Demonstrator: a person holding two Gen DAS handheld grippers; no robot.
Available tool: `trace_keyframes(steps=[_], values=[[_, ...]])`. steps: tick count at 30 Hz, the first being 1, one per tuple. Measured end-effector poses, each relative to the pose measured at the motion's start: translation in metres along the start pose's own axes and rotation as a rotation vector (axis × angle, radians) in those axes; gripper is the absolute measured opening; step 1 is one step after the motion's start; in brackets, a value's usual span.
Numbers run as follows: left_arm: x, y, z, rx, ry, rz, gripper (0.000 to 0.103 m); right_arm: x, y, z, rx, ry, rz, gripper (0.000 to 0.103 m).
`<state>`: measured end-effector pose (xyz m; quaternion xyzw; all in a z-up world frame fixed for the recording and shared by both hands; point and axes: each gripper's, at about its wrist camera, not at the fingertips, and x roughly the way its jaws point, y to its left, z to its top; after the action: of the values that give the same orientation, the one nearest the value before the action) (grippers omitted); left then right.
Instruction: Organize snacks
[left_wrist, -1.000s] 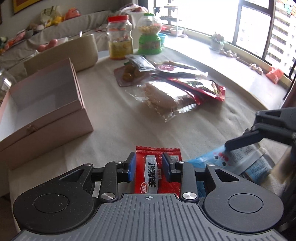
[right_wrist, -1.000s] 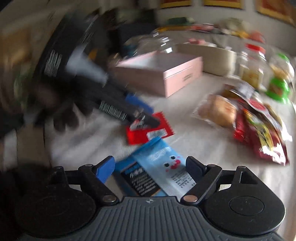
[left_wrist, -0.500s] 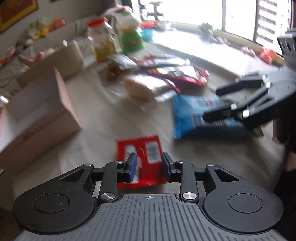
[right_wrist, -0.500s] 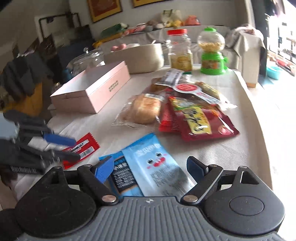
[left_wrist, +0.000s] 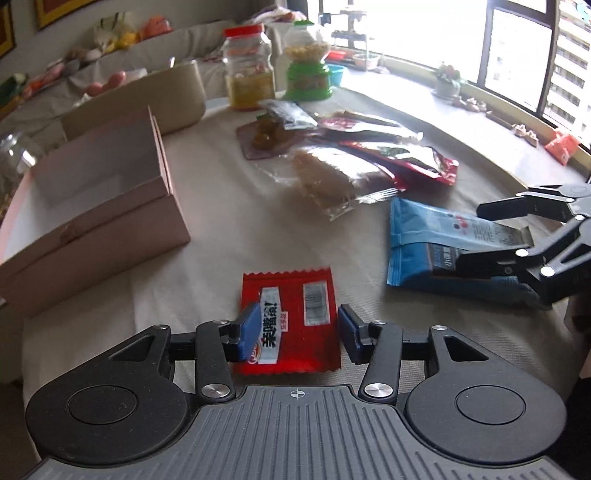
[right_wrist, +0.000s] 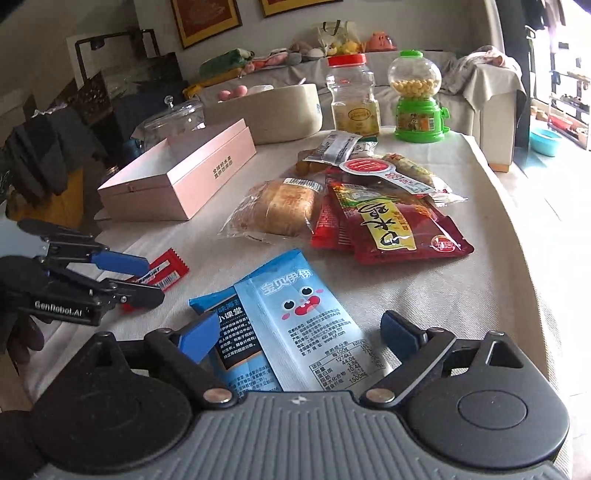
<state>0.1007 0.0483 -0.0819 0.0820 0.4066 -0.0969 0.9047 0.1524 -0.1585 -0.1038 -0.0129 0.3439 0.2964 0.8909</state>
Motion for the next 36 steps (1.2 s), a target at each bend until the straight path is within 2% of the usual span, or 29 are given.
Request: trace_keyframes(steps=[3,5,11,15,17,18,20,21,22,26,32,36], values=[[0.006,0.011,0.002,-0.069,0.018,0.004,0.062,0.0,0.001,0.0,-0.008,0.004,0.004,0.098],[0.007,0.019,0.001,-0.102,0.005,-0.014,0.062,0.001,0.001,0.0,-0.013,0.007,0.007,0.099],[0.007,0.021,-0.001,-0.116,-0.005,-0.026,0.061,0.002,0.001,0.001,-0.018,0.02,0.025,0.103],[0.005,0.022,-0.009,-0.204,-0.052,-0.022,0.061,0.004,0.001,0.002,-0.037,0.032,0.03,0.103],[0.005,0.017,-0.009,-0.163,-0.051,-0.002,0.06,0.004,0.004,0.002,-0.059,0.038,0.018,0.103],[0.004,0.015,-0.009,-0.153,-0.048,0.007,0.058,0.004,0.007,0.001,-0.073,0.041,0.01,0.103],[0.0,0.011,-0.008,-0.148,-0.061,0.015,0.046,0.004,0.014,0.0,-0.103,0.041,-0.021,0.1],[-0.005,0.008,-0.008,-0.127,-0.076,0.019,0.03,0.003,0.017,0.0,-0.116,0.04,-0.025,0.094],[-0.009,0.004,-0.007,-0.105,-0.086,0.027,0.024,0.002,0.02,0.0,-0.122,0.044,-0.018,0.088],[-0.023,-0.001,-0.015,-0.08,-0.106,0.021,0.021,-0.004,0.037,0.0,-0.154,0.087,0.003,0.085],[-0.049,0.011,-0.029,-0.152,-0.177,0.017,0.013,-0.025,0.062,-0.002,-0.232,0.071,-0.005,0.085],[-0.054,0.024,-0.023,-0.144,-0.233,0.158,0.014,-0.026,0.064,0.0,-0.219,0.068,-0.03,0.085]])
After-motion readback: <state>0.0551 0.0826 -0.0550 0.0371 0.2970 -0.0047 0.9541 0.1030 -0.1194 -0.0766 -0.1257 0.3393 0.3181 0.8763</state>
